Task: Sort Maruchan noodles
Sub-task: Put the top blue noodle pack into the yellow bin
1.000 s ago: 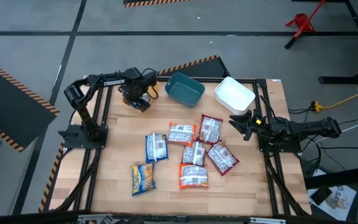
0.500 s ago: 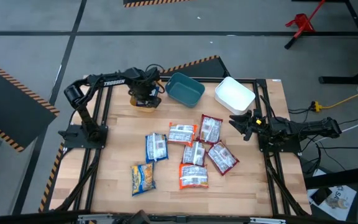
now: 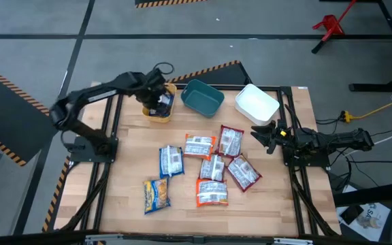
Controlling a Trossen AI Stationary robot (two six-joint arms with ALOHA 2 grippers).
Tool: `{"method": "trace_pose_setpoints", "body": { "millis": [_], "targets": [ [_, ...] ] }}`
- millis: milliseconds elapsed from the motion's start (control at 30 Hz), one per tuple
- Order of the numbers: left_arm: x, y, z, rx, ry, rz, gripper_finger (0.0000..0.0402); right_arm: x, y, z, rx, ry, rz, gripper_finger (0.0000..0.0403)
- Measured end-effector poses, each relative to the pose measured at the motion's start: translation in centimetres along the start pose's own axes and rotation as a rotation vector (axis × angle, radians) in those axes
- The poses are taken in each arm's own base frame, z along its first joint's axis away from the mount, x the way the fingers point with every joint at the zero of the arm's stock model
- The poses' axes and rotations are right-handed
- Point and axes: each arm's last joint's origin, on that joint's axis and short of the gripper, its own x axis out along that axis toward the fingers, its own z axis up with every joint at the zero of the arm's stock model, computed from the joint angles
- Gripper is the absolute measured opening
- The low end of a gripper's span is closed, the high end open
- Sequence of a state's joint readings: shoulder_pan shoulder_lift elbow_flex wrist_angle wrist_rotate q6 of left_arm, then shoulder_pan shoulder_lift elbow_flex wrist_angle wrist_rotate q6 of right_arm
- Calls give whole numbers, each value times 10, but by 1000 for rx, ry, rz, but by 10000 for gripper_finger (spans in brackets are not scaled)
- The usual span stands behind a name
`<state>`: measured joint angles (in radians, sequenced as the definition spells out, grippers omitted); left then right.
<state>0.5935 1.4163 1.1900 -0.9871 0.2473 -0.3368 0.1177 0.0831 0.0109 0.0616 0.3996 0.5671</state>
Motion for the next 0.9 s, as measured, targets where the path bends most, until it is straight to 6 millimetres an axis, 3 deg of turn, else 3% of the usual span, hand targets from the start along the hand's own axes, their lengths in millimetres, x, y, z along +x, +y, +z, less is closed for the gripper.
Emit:
{"method": "trace_pose_setpoints", "body": {
  "millis": [167, 333, 500, 667, 900],
  "targets": [
    [-14, -48, -33, 223, -7, -84, 215, 0, 0, 0, 0, 0, 0, 191],
    [-9, -92, -70, 455, 36, -74, 222, 0, 1, -1, -6, 16, 23, 191],
    [1, -118, -100, 645, 71, -7, 243, 0, 1, -1, -51, 24, 35, 191],
    [23, -125, -116, 742, 110, 91, 274, 0, 1, -1, -53, 24, 35, 191],
    [72, -108, -132, 860, 175, 248, 283, 0, 1, -1, -53, 24, 34, 191]
  ]
}}
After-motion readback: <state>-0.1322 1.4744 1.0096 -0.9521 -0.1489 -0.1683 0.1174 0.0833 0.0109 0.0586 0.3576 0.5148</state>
